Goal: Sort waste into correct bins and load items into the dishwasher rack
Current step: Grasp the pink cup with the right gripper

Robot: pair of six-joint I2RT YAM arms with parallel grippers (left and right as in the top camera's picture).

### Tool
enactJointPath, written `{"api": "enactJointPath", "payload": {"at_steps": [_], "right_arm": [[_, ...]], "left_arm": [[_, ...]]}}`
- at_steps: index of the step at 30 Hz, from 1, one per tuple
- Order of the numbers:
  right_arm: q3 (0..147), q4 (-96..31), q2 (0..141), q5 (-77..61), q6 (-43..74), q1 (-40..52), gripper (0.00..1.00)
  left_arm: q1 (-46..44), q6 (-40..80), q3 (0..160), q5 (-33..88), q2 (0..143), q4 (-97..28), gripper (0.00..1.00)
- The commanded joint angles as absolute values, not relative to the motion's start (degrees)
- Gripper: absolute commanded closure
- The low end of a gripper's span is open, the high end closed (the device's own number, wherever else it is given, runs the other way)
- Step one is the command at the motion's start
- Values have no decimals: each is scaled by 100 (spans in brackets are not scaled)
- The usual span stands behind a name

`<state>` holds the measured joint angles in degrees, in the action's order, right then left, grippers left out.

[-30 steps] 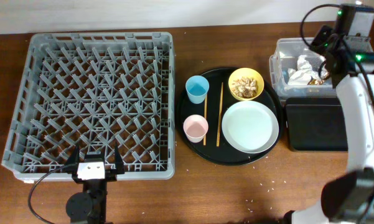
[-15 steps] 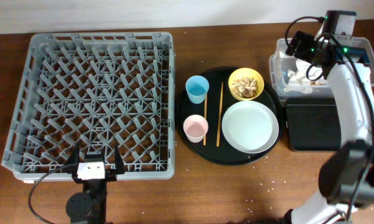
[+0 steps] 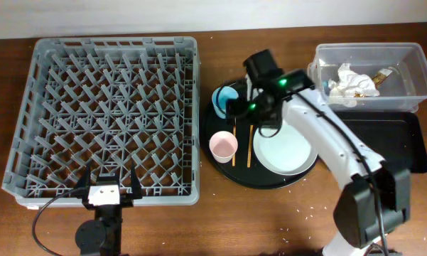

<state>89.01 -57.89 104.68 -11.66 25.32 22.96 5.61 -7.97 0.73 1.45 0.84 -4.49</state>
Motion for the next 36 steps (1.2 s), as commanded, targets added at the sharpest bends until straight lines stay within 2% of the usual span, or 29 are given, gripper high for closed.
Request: {"api": "enactJointPath", "payload": {"at_steps": [1, 2, 4, 18, 25, 29, 36], "right_arm": [[8626, -5625, 10582, -985, 3059, 2403, 36], [8517, -5581, 10593, -991, 3107, 2416, 48], [8320, -5561, 10593, -991, 3201, 2436, 54], [8093, -5155, 10615, -1135, 2856, 3059, 53], [8003, -5164, 10739, -832, 2877, 3074, 55], [7983, -5166, 10757, -696, 2880, 3081, 60], [7896, -5181, 10851, -683, 2882, 3079, 62]], "left_arm": [[580, -891, 49, 106, 45, -464, 1], [580, -891, 49, 108, 45, -464, 1], [580, -891, 49, 106, 45, -464, 1], [580, -886, 51, 198, 45, -462, 1], [578, -847, 54, 217, 45, -462, 1], [578, -845, 54, 217, 45, -462, 1], [580, -556, 54, 217, 47, -462, 1]]}}
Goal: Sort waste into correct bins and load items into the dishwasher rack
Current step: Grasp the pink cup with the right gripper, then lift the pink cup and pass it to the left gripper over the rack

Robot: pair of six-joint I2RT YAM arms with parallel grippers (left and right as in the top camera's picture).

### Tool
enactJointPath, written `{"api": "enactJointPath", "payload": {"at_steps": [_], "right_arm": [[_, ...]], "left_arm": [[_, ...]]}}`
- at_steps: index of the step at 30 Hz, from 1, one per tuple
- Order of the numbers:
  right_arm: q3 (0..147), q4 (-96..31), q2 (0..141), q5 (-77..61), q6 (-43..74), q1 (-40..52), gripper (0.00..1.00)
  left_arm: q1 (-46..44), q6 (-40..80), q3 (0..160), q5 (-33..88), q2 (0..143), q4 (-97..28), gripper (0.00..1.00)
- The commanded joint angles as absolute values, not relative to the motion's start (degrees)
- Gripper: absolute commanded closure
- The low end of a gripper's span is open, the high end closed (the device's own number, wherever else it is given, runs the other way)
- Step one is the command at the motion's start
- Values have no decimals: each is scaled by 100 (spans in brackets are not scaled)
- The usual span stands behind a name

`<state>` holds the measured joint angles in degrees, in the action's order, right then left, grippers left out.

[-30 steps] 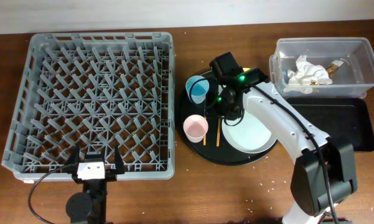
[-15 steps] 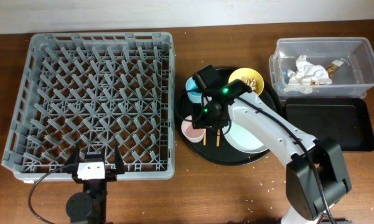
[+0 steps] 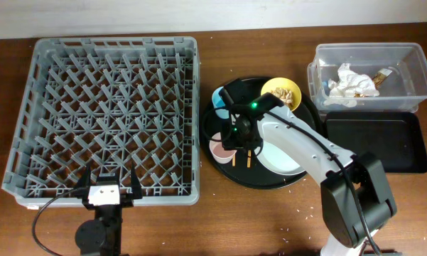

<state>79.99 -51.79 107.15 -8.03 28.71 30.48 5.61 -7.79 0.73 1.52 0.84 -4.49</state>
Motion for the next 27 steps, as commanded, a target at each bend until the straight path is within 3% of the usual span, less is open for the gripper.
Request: {"api": "enactJointPath", "payload": {"at_steps": [1, 8, 12, 23, 27], "right_arm": [[7896, -5181, 10851, -683, 2884, 3079, 66], [7865, -5155, 10855, -681, 2884, 3074, 76], [7865, -5157, 10860, -681, 2899, 3074, 95], [7883, -5118, 10226, -1164, 2849, 2812, 96], [7883, -5120, 9651, -1389, 2720, 2495, 96]], "left_arm": [[578, -517, 54, 217, 45, -462, 1], [580, -519, 54, 217, 47, -462, 1], [580, -519, 54, 217, 45, -462, 1], [580, -508, 54, 701, 45, -338, 1], [580, 226, 54, 731, 45, -145, 1]]}}
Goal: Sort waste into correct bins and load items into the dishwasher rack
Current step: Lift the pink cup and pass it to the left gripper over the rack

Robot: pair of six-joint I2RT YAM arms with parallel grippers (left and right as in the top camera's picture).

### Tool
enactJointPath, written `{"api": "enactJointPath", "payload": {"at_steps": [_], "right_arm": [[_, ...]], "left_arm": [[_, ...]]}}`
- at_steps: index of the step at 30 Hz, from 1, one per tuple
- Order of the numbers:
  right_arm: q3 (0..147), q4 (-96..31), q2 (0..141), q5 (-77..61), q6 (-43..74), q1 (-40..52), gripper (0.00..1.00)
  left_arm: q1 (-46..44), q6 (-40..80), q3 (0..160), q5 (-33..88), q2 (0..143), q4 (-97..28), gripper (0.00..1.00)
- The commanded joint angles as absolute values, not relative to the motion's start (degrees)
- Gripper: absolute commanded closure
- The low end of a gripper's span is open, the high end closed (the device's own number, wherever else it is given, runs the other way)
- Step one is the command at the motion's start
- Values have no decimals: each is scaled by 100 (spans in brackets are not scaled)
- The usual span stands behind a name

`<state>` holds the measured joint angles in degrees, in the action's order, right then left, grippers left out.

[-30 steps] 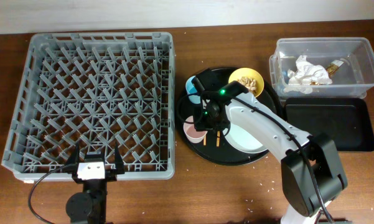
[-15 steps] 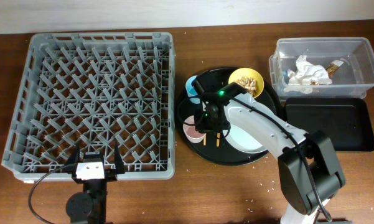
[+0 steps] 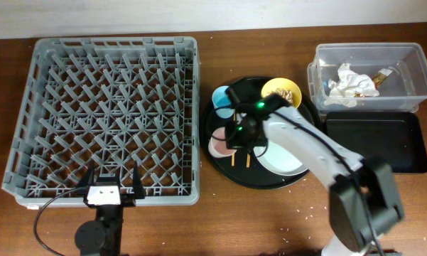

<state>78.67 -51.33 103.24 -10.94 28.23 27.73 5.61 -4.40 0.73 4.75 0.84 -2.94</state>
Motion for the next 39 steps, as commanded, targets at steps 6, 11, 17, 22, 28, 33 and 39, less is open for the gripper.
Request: {"api": "enactJointPath", "payload": {"at_steps": [6, 11, 17, 22, 28, 33, 39], "right_arm": [[7883, -5026, 9013, -1747, 2547, 1977, 96], [7883, -4525, 8949, -2460, 2355, 1483, 96], [7885, -3811, 8947, -3118, 2139, 1225, 96], [7885, -3503, 8947, -3275, 2141, 1225, 96], [7885, -3461, 8947, -3277, 2139, 1236, 96], [7885, -3468, 8947, -3306, 2143, 1236, 96], [7885, -3465, 8949, -3603, 2141, 1258, 96]], "left_arm": [[580, 2296, 281, 731, 128, -25, 1], [578, 2657, 1179, 895, 1127, -25, 1], [578, 2650, 3083, 1896, 3868, -21, 1], [567, 2657, 4324, 3660, 5935, 318, 1], [545, 3131, 4635, 6702, 7625, 366, 1], [445, 4335, 4630, 8001, 8418, 231, 1], [429, 5153, 4628, 7955, 8879, 32, 1]]}}
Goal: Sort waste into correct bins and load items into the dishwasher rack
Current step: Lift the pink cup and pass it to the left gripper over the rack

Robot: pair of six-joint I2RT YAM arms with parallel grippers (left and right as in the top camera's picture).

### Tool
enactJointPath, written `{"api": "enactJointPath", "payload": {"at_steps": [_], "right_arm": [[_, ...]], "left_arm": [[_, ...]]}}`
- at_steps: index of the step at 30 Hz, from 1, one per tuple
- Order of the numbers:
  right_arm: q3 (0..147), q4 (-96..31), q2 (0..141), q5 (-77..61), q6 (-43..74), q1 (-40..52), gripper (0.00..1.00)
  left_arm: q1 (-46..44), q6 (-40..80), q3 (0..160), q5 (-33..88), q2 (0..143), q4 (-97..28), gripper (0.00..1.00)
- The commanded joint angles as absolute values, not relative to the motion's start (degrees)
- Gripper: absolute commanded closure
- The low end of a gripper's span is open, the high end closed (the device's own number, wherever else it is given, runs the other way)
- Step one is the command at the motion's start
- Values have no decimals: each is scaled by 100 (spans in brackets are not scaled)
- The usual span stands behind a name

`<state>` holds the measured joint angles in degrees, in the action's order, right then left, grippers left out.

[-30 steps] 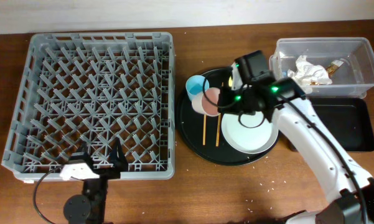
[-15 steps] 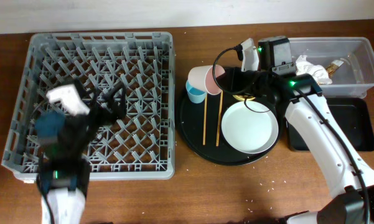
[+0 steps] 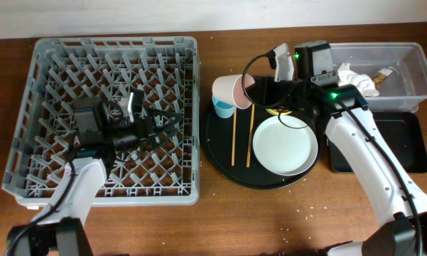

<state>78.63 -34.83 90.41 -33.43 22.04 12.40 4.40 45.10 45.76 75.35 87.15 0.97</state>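
Note:
My right gripper (image 3: 250, 85) reaches left over the back of the round black tray (image 3: 220, 160), shut on a pink cup (image 3: 229, 91) that lies tipped on its side above the tray's back-left rim. A blue cup (image 3: 223, 109) stands just under it. Two chopsticks (image 3: 234, 139) and a white plate (image 3: 285, 145) lie on the tray. A yellow bowl is almost hidden beneath the right wrist. My left gripper (image 3: 165, 124) hovers open over the middle of the grey dishwasher rack (image 3: 50, 64), pointing right toward the tray.
A clear plastic bin (image 3: 412, 53) holding crumpled paper waste stands at the back right. In front of it lies a black rectangular tray (image 3: 384, 142). The rack's right wall nearly touches the round tray. A cable loops above the right gripper.
The right gripper was low around the pink cup at the tray's left side; now it holds the cup tipped, up at the back-left rim. The left arm has moved from the front edge to over the rack.
The right gripper first hovered at the blue cup at the tray's back, with the pink cup upright at the front left. It then stood at the pink cup, then closed around it. Now the cup is lifted and tipped, and the left gripper is out over the rack.

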Motion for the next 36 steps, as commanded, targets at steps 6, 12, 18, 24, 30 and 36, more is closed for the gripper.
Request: {"api": "enactJointPath", "payload": {"at_steps": [6, 12, 18, 24, 30, 36], "right_arm": [[7870, -3013, 9111, -4521, 2143, 1614, 96], [7863, -2379, 9618, -6101, 2139, 1686, 96], [7863, -1855, 10141, -7210, 2027, 1737, 96], [7863, -1540, 10637, -7568, 1885, 2112, 96], [7863, -1253, 10875, -7137, 2025, 2438, 96], [7863, -939, 11024, -6709, 2309, 2443, 96]], "left_arm": [[427, 6302, 4630, 7999, 8882, 1500, 1], [427, 7109, 4630, 8191, 8879, 2875, 1], [427, 7140, 4628, 8114, 8882, 2729, 1], [427, 7140, 4628, 8075, 8882, 2740, 1], [388, 7140, 4630, 8110, 8882, 2738, 11], [222, 7133, 4628, 8213, 8882, 2742, 20]]}}
